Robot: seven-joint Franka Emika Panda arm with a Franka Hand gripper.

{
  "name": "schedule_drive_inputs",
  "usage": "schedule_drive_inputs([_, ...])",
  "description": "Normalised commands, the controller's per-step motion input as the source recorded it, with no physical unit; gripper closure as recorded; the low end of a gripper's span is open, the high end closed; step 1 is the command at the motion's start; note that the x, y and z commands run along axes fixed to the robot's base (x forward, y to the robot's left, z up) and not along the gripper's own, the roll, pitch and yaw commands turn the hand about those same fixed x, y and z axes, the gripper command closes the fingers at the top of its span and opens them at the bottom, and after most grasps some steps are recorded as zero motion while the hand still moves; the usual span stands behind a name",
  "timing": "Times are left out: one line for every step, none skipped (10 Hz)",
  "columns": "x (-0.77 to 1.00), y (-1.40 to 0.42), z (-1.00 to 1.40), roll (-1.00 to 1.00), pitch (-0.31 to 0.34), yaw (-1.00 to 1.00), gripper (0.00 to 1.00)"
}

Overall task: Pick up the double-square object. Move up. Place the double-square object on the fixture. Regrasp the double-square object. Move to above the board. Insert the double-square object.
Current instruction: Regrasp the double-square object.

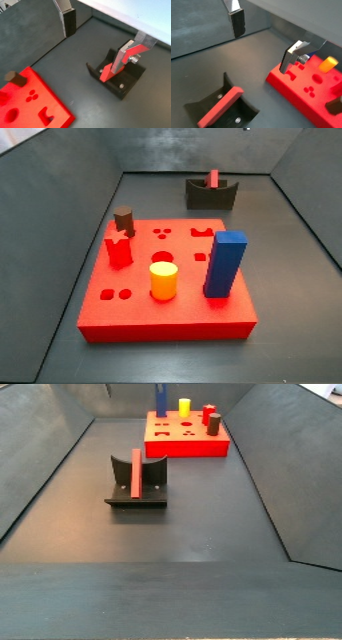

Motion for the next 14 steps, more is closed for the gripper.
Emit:
schedule_drive_inputs([-0.04,-0.02,0.00,1.00,0.004,0.02,0.00])
schedule_drive_inputs([-0.03,-0.02,0.01,1.00,-0.006,0.02,0.00])
schedule_drive_inputs([-0.03,-0.02,0.00,1.00,-0.010,0.02,0.00])
schedule_drive_inputs([-0.03,-0.02,0.00,1.00,-0.013,0.02,0.00])
schedule_drive_inputs([-0.03,-0.02,0.00,1.00,-0.012,0.02,0.00])
schedule_drive_inputs([-0.02,-0.02,0.01,1.00,-0.011,0.02,0.00])
schedule_drive_inputs([-0.01,-0.02,0.01,1.00,-0.007,0.02,0.00])
schedule_drive_inputs([0.01,-0.02,0.00,1.00,-0.002,0.03,0.00])
schedule_drive_inputs([0.02,-0.02,-0.01,1.00,0.007,0.03,0.00])
schedule_drive_inputs([0.03,-0.02,-0.01,1.00,0.016,0.03,0.00])
schedule_drive_inputs([0.05,-0.03,-0.01,1.00,0.032,0.03,0.00])
schedule_drive_inputs([0.06,-0.03,-0.02,1.00,0.046,0.04,0.00])
schedule_drive_inputs([0.07,-0.03,-0.01,1.00,0.067,0.05,0.00])
schedule_drive_inputs([0.09,-0.04,-0.01,1.00,0.104,0.06,0.00])
